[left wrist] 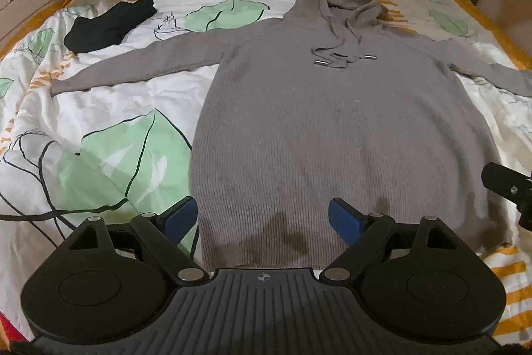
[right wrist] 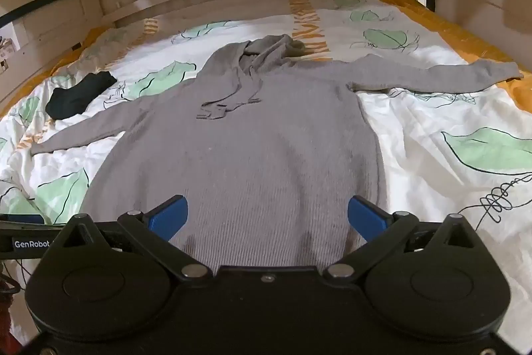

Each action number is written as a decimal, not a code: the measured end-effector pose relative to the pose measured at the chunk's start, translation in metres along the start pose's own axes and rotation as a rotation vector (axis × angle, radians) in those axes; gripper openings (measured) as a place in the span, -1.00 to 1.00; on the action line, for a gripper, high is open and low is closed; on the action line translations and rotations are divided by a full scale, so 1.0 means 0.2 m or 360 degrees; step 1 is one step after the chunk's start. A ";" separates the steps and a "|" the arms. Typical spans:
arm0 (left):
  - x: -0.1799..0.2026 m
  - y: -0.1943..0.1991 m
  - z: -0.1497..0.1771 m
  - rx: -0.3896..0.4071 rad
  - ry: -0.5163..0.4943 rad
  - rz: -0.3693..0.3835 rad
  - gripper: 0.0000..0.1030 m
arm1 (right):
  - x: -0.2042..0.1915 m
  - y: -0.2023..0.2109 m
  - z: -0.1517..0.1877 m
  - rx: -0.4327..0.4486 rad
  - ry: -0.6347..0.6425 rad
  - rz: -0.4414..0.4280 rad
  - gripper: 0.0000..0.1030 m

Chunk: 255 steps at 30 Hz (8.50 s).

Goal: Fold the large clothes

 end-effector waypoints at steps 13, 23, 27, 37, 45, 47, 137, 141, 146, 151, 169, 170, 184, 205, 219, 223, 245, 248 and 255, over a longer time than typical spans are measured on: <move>0.01 -0.02 0.03 -0.0027 0.0019 0.0002 0.67 | 0.00 -0.05 0.04 -0.0046 0.0014 0.0006 0.99; -0.01 -0.02 0.03 -0.0034 0.0015 -0.0007 0.67 | 0.00 -0.06 0.06 -0.0108 0.0038 0.0044 0.99; -0.01 -0.02 0.03 -0.0037 0.0010 -0.0020 0.67 | -0.01 -0.07 0.07 -0.0139 0.0054 0.0055 0.99; -0.02 -0.02 0.03 -0.0056 0.0015 -0.0015 0.67 | -0.01 -0.09 0.11 -0.0201 0.0078 0.0069 0.99; -0.02 -0.04 0.04 -0.0068 0.0025 -0.0008 0.67 | -0.02 -0.11 0.12 -0.0232 0.0097 0.0090 0.99; -0.03 -0.04 0.04 -0.0073 0.0023 -0.0007 0.67 | -0.02 -0.11 0.13 -0.0241 0.0102 0.0094 0.99; -0.15 -1.20 -0.80 -0.0223 -0.0039 0.0276 1.00 | 1.93 -1.46 -0.80 -0.0271 -0.0980 0.0755 -0.32; -0.15 -1.19 -0.82 -0.0221 -0.0024 0.0299 0.97 | 1.92 -1.39 -0.87 -0.0225 -0.0945 0.0762 -0.69; -0.16 -1.09 -0.91 -0.0139 -0.0048 0.0297 0.95 | 1.74 -1.25 -1.06 -0.0105 -0.0812 0.0663 -0.70; -0.17 -0.97 -1.00 -0.0041 -0.0050 0.0344 0.96 | 1.40 -1.12 -1.29 -0.0004 -0.0648 0.0470 -0.70; -0.41 -0.68 -1.20 0.0187 0.0154 0.0431 0.96 | -0.39 -0.98 -1.36 -0.0022 -0.0125 -0.0365 -0.71; -0.42 -0.68 -1.21 0.0194 0.0166 0.0426 0.96 | -0.48 -1.00 -1.33 -0.0036 -0.0099 -0.0394 -0.71; -0.58 -0.71 -1.22 0.0198 0.0291 0.0410 0.96 | -1.08 -1.13 -0.75 -0.0259 0.0227 -0.0595 -0.48; -0.43 -1.09 -0.96 -0.0136 0.0067 0.0314 0.95 | 0.06 -1.29 -0.66 -0.0325 0.0131 -0.0070 0.23; -0.43 -1.21 -0.90 -0.0214 -0.0005 0.0160 1.00 | -0.08 -1.32 -0.59 -0.0287 0.0468 -0.0054 0.89; -0.42 -1.21 -0.90 -0.0208 -0.0003 0.0149 1.00 | -0.10 -1.33 -0.57 -0.0258 0.0497 -0.0067 0.98; -0.53 -1.11 -0.90 -0.0118 0.0204 0.0155 0.74 | -0.01 -1.32 -0.64 -0.0198 0.0430 0.0050 0.80; -0.51 -1.11 -0.89 -0.0127 0.0172 0.0163 0.61 | -0.03 -1.31 -0.65 -0.0192 0.0429 0.0039 0.82; -0.49 -1.10 -0.91 -0.0085 0.0124 0.0153 0.11 | -0.01 -1.31 -0.65 -0.0206 0.0357 0.0012 0.82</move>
Point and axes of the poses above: each gripper's, at about its wrist camera, not at the fingertips, and y roughly against the way its jaws point, x to its right, z to its underside, the point moved 9 cm from there along -y, roughly the way its jaws point, and after that the axes turned 15 degrees about z, right-handed, at the moved point
